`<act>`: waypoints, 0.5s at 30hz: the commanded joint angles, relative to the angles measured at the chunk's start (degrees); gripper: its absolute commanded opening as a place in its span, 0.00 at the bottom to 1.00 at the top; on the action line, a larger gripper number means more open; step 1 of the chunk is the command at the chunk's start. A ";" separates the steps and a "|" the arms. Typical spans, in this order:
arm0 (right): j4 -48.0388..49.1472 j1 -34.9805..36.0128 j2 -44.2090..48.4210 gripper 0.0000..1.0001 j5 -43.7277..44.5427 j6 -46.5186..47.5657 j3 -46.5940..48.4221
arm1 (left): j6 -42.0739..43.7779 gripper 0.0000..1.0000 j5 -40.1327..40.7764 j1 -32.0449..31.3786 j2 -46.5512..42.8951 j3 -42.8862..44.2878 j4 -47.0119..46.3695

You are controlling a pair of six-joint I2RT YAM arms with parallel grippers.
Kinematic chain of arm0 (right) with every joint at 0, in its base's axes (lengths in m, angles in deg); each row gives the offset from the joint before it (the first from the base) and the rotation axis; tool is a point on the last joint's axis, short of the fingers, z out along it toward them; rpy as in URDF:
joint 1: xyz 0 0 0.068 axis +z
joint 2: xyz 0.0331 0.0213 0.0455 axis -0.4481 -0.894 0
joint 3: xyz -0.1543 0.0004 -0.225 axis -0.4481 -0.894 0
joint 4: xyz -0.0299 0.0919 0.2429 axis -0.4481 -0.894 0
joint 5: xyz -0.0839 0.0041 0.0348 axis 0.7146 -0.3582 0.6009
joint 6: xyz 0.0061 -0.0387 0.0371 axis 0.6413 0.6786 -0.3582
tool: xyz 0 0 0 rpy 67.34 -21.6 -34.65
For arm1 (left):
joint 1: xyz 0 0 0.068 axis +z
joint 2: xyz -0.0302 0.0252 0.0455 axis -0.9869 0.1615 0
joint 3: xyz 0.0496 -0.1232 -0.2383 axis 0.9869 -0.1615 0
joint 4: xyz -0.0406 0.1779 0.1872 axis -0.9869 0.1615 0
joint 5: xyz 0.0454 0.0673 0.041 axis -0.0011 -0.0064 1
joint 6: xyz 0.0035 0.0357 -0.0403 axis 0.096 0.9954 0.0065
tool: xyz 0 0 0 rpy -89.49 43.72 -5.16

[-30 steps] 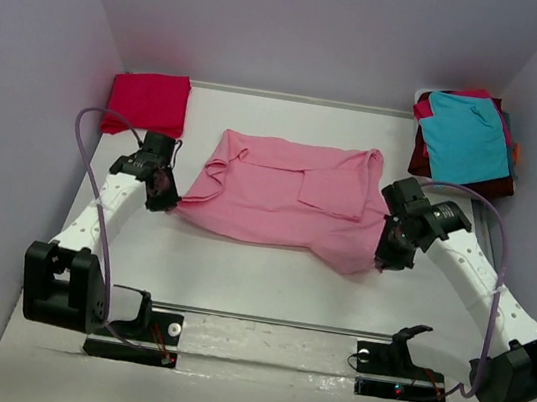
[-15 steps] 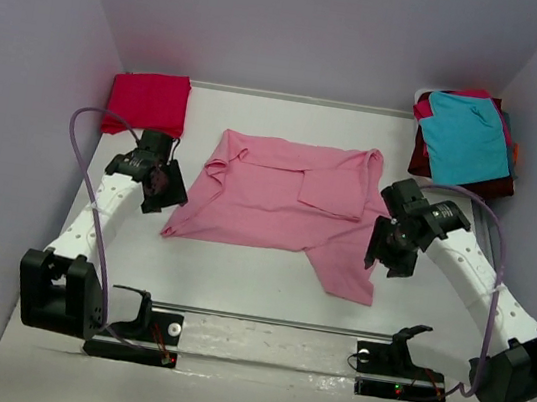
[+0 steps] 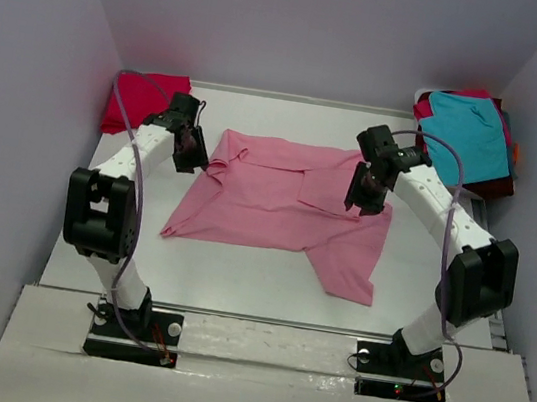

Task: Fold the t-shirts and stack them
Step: Flatten the tshirt out

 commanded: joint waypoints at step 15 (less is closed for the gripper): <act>12.93 -12.39 -11.08 0.46 -3.44 1.12 -0.46 | 5.09 0.45 -0.04 -4.31 14.42 16.99 2.36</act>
